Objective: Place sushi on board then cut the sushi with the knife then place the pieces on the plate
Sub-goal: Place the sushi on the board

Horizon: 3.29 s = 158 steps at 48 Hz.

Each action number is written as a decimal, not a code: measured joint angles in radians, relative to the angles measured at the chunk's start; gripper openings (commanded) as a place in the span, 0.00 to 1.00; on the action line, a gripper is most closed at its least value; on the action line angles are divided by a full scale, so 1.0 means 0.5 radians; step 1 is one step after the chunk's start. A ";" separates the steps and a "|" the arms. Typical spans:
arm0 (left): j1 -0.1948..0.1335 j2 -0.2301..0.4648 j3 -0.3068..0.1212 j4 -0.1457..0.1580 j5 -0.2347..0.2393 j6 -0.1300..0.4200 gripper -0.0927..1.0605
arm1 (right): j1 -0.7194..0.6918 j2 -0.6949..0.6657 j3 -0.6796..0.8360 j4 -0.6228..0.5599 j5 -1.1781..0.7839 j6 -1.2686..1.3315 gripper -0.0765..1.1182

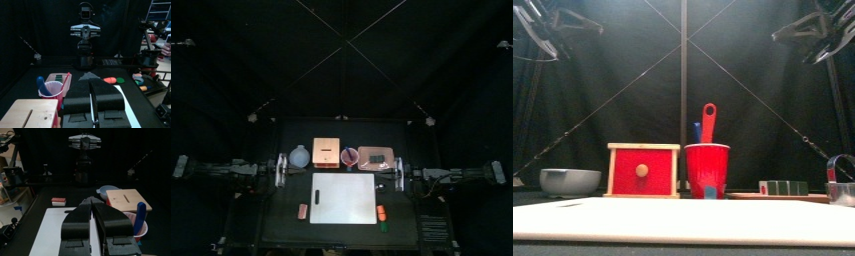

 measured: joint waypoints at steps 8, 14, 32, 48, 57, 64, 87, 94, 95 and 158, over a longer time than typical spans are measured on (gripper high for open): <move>-0.003 0.120 0.000 0.000 -0.003 0.006 0.07 | -0.037 0.040 0.003 0.123 0.117 0.071 0.11; -0.009 0.224 -0.006 0.000 -0.006 0.003 0.07 | -0.083 0.101 -0.043 0.258 0.387 0.077 0.14; -0.012 0.604 -0.086 0.000 -0.043 0.006 0.07 | -0.512 0.423 -0.350 0.279 1.381 0.071 0.42; -0.012 0.715 -0.089 0.000 -0.089 0.006 0.07 | -0.586 0.669 -0.396 -0.141 1.534 0.055 0.96; -0.006 0.715 -0.089 0.000 -0.089 0.006 0.07 | -0.623 0.696 -0.411 -0.387 1.537 0.031 0.89; 0.012 0.718 -0.089 0.000 -0.089 0.003 0.07 | -0.746 0.730 -0.408 -0.500 1.531 0.028 0.86; 0.077 0.718 -0.089 0.000 -0.089 0.006 0.07 | -0.966 1.129 -0.463 -0.252 1.522 -0.454 0.86; 0.080 0.718 -0.089 0.000 -0.089 0.003 0.07 | -1.080 1.233 -0.500 0.018 1.525 -0.816 0.86; 0.080 0.718 -0.089 0.000 -0.089 0.003 0.07 | -1.098 1.249 -0.506 0.049 1.525 -0.865 0.86; 0.107 0.718 -0.049 -0.040 -0.089 0.003 0.07 | -1.292 1.531 -0.574 0.718 1.672 -1.043 0.54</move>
